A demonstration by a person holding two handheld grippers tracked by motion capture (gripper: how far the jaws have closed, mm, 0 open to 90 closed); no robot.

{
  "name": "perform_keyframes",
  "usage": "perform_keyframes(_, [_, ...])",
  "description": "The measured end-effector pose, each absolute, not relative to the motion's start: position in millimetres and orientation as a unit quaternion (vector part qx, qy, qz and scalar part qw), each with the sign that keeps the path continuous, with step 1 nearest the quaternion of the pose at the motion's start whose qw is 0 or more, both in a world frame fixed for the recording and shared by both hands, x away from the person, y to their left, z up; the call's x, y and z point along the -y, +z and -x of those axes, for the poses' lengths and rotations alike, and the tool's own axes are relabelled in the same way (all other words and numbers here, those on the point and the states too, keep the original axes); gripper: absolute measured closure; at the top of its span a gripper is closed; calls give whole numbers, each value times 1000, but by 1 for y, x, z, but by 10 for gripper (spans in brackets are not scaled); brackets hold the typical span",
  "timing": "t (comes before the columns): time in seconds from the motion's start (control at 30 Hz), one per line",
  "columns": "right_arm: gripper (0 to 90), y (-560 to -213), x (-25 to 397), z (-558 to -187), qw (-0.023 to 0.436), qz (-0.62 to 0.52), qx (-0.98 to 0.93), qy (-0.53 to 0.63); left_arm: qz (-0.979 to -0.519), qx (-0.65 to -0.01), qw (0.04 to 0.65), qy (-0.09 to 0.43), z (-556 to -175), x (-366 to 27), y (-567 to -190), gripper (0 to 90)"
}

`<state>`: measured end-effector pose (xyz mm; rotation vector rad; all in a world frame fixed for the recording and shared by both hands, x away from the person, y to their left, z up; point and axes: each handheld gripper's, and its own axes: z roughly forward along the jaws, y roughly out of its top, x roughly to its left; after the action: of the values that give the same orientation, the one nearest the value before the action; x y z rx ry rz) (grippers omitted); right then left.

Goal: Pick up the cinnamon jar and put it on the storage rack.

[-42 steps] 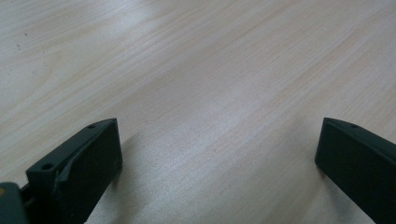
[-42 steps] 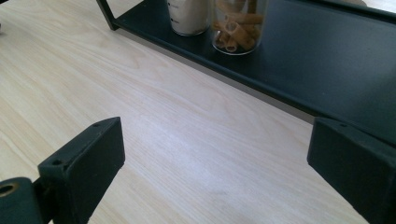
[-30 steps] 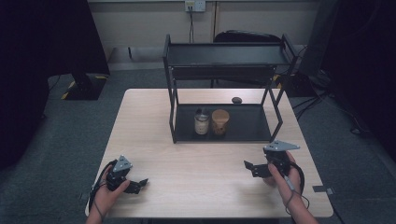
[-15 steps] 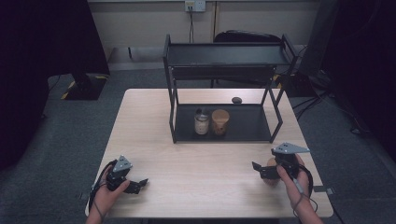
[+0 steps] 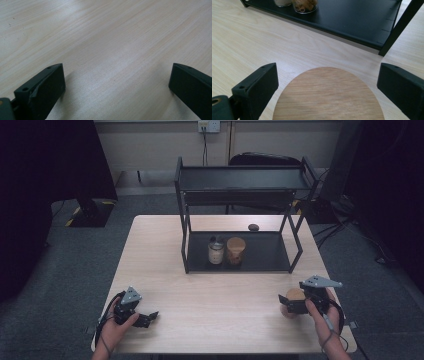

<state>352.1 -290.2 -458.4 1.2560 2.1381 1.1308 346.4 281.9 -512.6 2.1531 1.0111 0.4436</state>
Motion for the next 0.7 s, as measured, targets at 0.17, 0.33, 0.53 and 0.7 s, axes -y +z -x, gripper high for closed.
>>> perform_keyframes(0.17, [26,-461,292,-350,204,-451,-766,411,-833,-391,353,172,-346,-282,-513,1])
perform_keyframes(0.33, [24,-466,296,-347,200,-451,-765,414,-833,-391,353,171,-346,-282,-513,1])
perform_keyframes(0.53, [20,-473,301,-344,196,-458,-761,415,-833,-391,353,172,-346,-282,-513,1])
perform_keyframes(0.7, [19,-478,304,-342,193,-459,-760,418,-833,-391,353,172,-346,-282,-513,1])
